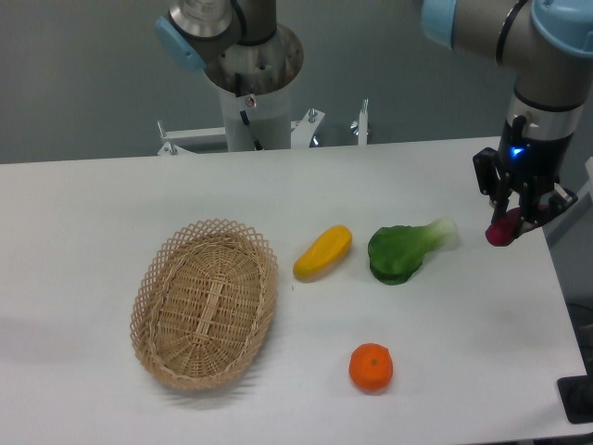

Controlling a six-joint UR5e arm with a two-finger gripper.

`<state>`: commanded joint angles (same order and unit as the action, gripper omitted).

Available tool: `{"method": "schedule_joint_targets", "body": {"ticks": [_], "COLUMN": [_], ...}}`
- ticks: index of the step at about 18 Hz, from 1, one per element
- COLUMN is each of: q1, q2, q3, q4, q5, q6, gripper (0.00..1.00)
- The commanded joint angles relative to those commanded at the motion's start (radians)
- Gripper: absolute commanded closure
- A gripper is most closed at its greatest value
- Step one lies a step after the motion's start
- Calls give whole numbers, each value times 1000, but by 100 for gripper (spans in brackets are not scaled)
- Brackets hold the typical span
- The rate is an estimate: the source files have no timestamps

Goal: Place the sweet potato in the basket
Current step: 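Lift the held dark red sweet potato and carry it toward the basket, then lower the sweet potato into the wicker basket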

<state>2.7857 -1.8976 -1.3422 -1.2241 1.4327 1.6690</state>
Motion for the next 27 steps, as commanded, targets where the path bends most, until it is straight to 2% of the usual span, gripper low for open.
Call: {"method": "schedule_joint_targets", "body": {"ticks": [3,7,10,15,17,19,22,27], "q1": [-2,-23,-72,-195,-259,-323,-409,-558], "q2": [8,23,25,25,18,20,40,61], "q3": [-6,-12,-20,-41,-54,-98,-196,-371], "q4": [0,0,0,8,55,110,191,331], "q5": [3,-5,-6,-2,2,2,8,80], "q6": [-3,-78,-170,-411,-547,-668,-817,-926], "gripper": [84,84,84,84,84,84,84,84]}}
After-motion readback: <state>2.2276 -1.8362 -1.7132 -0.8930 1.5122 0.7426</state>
